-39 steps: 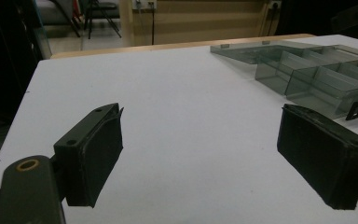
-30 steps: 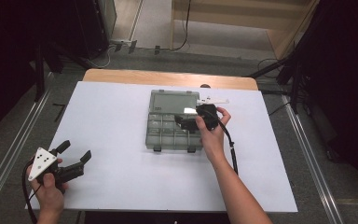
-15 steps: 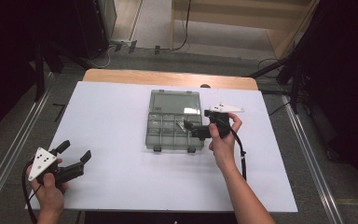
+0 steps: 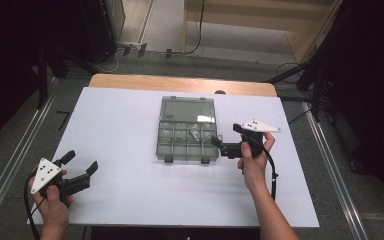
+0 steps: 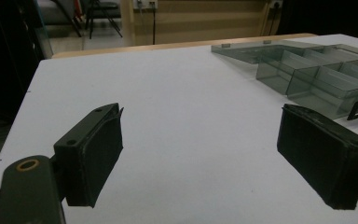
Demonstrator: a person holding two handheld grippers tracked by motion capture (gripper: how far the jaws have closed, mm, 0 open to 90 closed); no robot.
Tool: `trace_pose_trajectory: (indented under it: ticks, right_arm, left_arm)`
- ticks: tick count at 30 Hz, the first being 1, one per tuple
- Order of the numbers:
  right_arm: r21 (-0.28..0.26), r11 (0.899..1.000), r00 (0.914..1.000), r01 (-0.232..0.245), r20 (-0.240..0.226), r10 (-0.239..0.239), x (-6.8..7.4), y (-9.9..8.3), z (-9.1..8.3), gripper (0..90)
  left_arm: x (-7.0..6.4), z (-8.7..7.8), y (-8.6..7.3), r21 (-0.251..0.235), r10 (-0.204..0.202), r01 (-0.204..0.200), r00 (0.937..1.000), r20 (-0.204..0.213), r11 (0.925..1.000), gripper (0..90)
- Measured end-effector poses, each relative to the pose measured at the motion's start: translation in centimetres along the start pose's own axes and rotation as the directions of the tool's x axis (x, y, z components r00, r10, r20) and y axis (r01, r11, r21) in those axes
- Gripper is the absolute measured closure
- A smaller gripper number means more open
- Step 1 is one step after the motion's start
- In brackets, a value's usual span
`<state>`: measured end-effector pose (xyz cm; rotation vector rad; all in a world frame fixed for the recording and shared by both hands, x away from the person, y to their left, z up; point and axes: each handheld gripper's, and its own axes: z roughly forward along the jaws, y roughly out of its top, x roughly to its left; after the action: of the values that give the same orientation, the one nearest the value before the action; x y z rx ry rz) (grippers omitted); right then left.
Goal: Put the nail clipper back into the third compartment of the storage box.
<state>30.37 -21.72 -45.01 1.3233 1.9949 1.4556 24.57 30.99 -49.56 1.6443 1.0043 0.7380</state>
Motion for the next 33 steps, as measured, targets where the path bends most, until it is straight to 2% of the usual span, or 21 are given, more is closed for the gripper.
trace_pose_trajectory:
  ticks: [15, 33]
  right_arm:
    - [-0.03, 0.999, 0.9992, -0.025, 0.03, 0.026, -1.7, -2.3, -3.4, 0.0]
    - [-0.032, 0.998, 0.9954, -0.059, 0.073, 0.061, -3.5, -5.9, -7.5, 0.0]
  left_arm:
    - [-0.1, 0.0, 0.0, 0.003, 0.004, -0.004, 1.0, -0.007, 1.0, 14.2]
    - [-0.2, 0.1, 0.0, 0.009, 0.008, -0.008, 0.9998, -0.017, 0.9999, 14.2]
